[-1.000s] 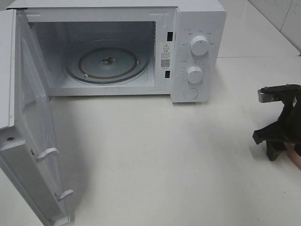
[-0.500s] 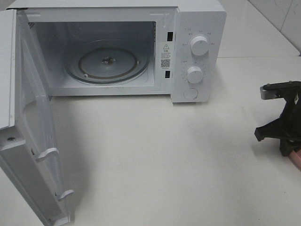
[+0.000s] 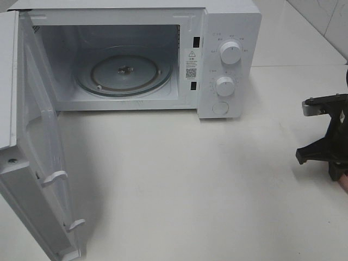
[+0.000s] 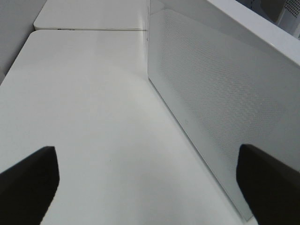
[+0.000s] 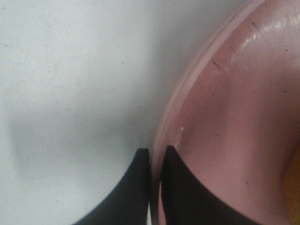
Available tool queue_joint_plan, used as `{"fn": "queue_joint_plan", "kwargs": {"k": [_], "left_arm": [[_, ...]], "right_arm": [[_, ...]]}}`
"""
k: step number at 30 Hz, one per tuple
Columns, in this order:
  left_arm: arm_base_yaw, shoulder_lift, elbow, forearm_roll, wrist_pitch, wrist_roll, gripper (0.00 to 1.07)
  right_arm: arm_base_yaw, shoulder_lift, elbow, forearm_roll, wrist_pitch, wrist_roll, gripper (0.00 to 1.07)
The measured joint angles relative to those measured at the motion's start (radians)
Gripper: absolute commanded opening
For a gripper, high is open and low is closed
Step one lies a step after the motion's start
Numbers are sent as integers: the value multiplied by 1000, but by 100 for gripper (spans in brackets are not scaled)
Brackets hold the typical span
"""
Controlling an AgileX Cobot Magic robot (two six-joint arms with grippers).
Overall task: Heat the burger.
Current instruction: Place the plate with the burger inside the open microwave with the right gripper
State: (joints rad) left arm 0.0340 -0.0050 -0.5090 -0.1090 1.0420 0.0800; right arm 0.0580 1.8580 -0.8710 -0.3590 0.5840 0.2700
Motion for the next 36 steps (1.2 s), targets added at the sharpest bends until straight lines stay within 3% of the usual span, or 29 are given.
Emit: {"fn": "queue_joint_plan", "kwargs": {"k": [14,36], "left_arm": [[0,0,0,0,0,0,98],[0,0,0,0,0,0,98]], "right_arm": [[116,3,1,-171,92,200,0],[267,-22,13,-244,212,251,0]]}}
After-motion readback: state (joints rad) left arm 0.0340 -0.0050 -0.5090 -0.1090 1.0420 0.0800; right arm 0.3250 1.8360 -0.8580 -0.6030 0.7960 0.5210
